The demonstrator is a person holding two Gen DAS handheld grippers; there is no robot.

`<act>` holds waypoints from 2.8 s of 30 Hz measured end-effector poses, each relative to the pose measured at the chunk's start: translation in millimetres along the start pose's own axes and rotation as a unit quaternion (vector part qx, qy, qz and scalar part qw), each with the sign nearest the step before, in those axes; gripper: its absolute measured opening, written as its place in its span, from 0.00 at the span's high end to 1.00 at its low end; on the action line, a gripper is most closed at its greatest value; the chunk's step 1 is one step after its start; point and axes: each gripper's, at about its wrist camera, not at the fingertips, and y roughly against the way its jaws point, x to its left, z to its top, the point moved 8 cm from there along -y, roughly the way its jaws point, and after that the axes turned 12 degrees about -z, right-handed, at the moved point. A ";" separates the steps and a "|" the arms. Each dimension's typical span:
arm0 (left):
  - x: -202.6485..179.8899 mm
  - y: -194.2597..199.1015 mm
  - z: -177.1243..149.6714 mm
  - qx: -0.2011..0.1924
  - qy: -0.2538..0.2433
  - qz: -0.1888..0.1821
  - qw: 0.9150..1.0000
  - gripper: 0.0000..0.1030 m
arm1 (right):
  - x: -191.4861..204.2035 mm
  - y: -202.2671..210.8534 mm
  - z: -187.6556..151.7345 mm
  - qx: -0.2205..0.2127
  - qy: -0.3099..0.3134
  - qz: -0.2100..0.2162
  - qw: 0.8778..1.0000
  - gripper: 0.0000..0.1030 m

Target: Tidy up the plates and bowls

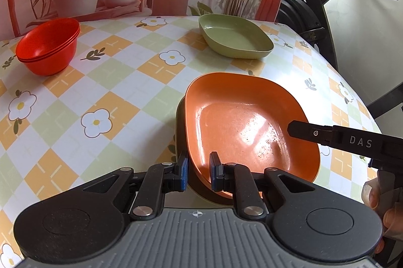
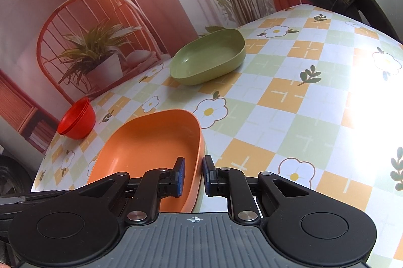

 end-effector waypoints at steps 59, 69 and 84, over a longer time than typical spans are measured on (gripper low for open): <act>0.2 16.1 50.3 -0.077 -0.005 -0.003 0.997 0.68 | -62.7 7.2 91.6 -0.110 0.028 -0.059 0.992 0.80; -19.5 -31.0 102.9 -0.070 -0.027 0.000 0.997 0.68 | -63.3 -42.6 129.9 -0.126 0.043 -0.042 0.990 0.80; -9.4 -115.4 153.1 -0.034 0.000 -0.003 0.999 0.68 | -50.8 -131.7 161.6 -0.116 0.035 -0.034 0.992 0.79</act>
